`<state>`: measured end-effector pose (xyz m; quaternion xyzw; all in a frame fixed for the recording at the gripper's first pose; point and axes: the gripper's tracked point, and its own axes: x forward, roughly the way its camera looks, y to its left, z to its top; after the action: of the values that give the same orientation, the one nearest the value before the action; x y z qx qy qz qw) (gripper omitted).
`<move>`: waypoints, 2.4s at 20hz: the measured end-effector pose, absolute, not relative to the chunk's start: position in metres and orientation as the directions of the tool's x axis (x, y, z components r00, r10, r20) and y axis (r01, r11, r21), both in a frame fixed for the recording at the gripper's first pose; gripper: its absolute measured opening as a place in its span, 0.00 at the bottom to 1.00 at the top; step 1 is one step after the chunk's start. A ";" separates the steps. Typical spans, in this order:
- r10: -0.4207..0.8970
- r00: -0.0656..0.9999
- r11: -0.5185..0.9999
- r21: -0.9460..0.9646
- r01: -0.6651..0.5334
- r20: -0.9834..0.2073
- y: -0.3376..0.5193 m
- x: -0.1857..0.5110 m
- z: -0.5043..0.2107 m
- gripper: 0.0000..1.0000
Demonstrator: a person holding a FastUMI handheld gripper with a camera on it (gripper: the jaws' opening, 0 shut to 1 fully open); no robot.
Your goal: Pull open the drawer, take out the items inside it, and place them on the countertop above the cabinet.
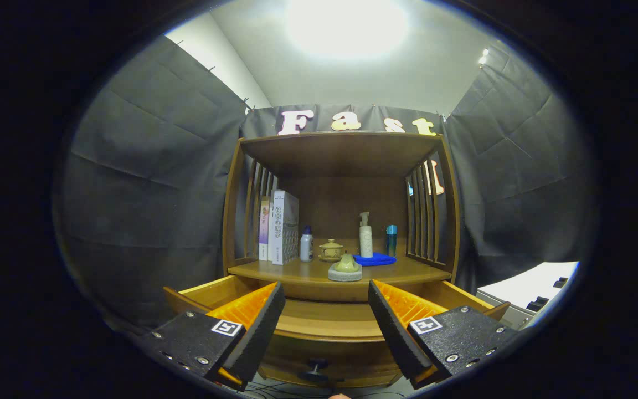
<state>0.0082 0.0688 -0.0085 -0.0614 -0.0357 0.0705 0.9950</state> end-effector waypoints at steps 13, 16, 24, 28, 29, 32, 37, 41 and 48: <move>0.134 0.989 0.976 -0.165 -0.143 -0.066 0.067 -0.013 -0.094 0.95; 0.120 0.987 0.975 -0.175 -0.136 -0.102 0.066 -0.009 -0.114 0.95; 0.054 0.985 0.980 -0.178 -0.084 -0.163 0.054 0.010 -0.136 0.95; 0.037 0.988 0.982 -0.176 -0.064 -0.150 0.054 0.010 -0.134 0.94; 0.030 0.988 0.983 -0.176 -0.057 -0.150 0.053 0.012 -0.134 0.94; 0.005 0.989 0.983 -0.180 -0.032 -0.148 0.049 0.022 -0.134 0.95; 0.015 0.988 0.988 -0.150 -0.039 -0.157 0.047 0.033 -0.134 0.96; 0.014 0.988 0.989 -0.145 -0.037 -0.154 0.048 0.042 -0.133 0.95; 0.010 0.989 0.993 -0.117 -0.028 -0.150 0.053 0.073 -0.126 0.95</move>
<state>0.0731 0.0534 -0.1264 -0.0596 0.0748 0.0097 0.9954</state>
